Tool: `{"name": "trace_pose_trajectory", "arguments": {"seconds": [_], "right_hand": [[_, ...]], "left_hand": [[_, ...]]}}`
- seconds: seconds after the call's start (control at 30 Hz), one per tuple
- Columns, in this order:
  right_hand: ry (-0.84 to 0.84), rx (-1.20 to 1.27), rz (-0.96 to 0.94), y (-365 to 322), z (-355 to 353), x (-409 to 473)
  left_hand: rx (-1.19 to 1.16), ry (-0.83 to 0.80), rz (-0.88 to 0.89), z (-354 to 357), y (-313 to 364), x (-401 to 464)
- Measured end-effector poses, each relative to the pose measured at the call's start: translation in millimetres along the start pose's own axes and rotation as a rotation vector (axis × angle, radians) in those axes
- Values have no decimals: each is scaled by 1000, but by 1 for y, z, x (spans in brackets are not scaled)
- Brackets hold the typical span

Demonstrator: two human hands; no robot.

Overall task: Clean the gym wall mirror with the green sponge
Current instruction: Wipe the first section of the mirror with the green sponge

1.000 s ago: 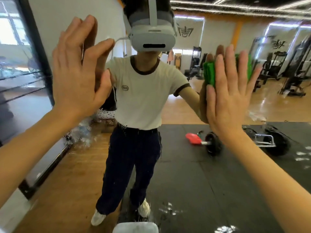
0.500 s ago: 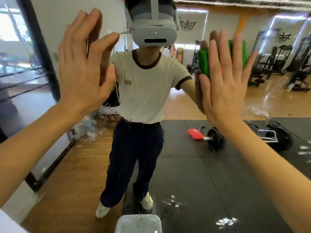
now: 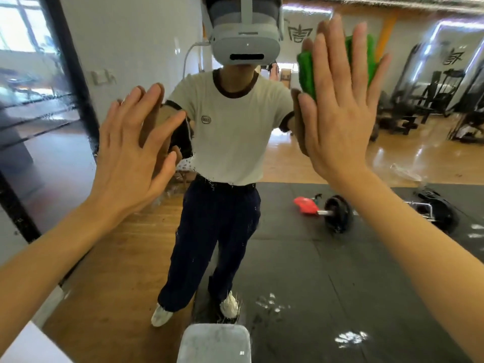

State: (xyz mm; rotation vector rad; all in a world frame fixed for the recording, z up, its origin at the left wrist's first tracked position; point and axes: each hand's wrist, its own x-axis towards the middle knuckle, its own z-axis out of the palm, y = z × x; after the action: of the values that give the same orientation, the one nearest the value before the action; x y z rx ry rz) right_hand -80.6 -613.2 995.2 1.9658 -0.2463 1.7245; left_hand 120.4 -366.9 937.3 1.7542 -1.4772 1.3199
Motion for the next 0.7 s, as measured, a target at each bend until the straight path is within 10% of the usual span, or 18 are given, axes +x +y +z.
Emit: {"name": "trace_pose_trajectory", "arguments": {"seconds": [0.23, 0.5, 0.7], "right_hand": [[-366, 0, -534, -20, -21, -175], [24, 51, -9, -40, 13, -8], [-346, 26, -498, -56, -6, -165]], "left_hand": [[18, 18, 8, 4, -2, 0], [20, 44, 1, 10, -3, -2], [49, 61, 34, 12, -6, -1]]}}
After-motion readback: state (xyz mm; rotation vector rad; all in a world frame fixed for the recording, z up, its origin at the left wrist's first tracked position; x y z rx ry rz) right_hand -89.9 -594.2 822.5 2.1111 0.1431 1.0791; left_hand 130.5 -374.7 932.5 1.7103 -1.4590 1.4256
